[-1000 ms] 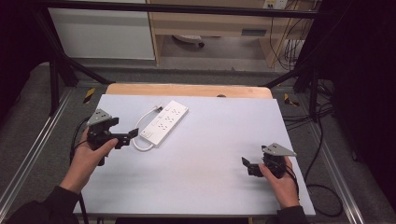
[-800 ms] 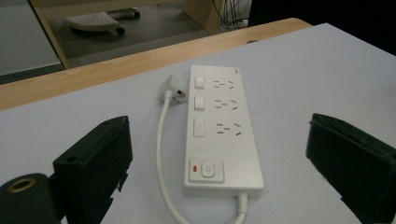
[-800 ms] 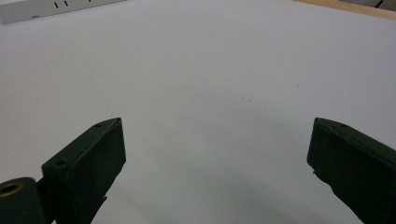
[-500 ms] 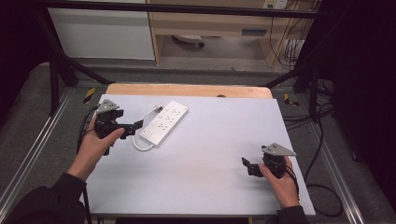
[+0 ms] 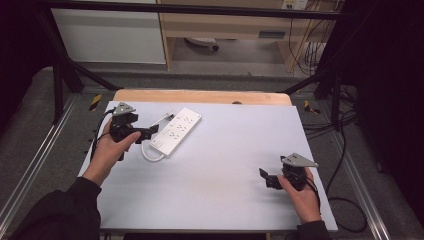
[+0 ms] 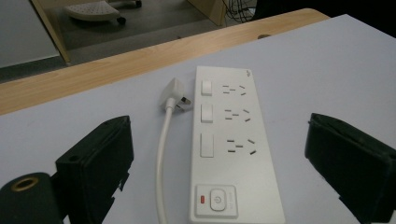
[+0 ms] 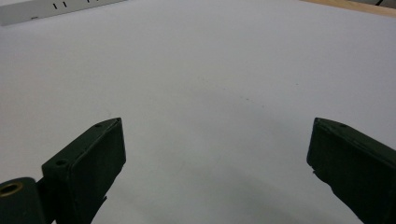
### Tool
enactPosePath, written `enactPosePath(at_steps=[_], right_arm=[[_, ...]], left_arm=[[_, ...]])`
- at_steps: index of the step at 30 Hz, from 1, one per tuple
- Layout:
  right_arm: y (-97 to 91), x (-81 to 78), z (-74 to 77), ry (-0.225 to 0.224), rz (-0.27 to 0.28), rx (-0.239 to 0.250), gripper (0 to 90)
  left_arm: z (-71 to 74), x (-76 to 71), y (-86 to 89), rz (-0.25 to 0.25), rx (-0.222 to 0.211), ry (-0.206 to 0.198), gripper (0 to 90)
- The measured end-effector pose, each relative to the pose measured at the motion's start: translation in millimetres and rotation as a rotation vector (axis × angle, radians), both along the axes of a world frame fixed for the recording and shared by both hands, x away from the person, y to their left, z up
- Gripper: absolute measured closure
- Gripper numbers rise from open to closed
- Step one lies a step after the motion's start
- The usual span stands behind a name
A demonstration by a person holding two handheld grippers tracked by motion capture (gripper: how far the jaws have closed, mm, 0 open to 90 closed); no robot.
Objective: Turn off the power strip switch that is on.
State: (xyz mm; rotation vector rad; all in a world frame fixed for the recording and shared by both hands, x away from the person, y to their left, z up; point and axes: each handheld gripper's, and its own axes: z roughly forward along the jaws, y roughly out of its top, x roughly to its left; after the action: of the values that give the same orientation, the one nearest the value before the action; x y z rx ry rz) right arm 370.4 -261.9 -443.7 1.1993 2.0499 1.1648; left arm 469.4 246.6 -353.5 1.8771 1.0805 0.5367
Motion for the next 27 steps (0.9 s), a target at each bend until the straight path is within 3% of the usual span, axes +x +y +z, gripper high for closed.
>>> enactPosePath(at_steps=[15,22,27], right_arm=[[-1.1,-0.8,0.6,0.000,-0.008,0.005,5.1],[-1.5,-1.2,1.1,0.000,-0.014,0.006,5.1],[-1.5,-1.1,1.0,0.000,-0.013,0.007,5.1]], left_arm=[[-4.5,12.8,-10.7,0.008,0.038,0.003,22.3],[-8.2,20.3,-17.8,0.006,0.078,-0.003,32.3],[-11.0,23.2,-21.2,0.018,0.077,-0.002,40.9]])
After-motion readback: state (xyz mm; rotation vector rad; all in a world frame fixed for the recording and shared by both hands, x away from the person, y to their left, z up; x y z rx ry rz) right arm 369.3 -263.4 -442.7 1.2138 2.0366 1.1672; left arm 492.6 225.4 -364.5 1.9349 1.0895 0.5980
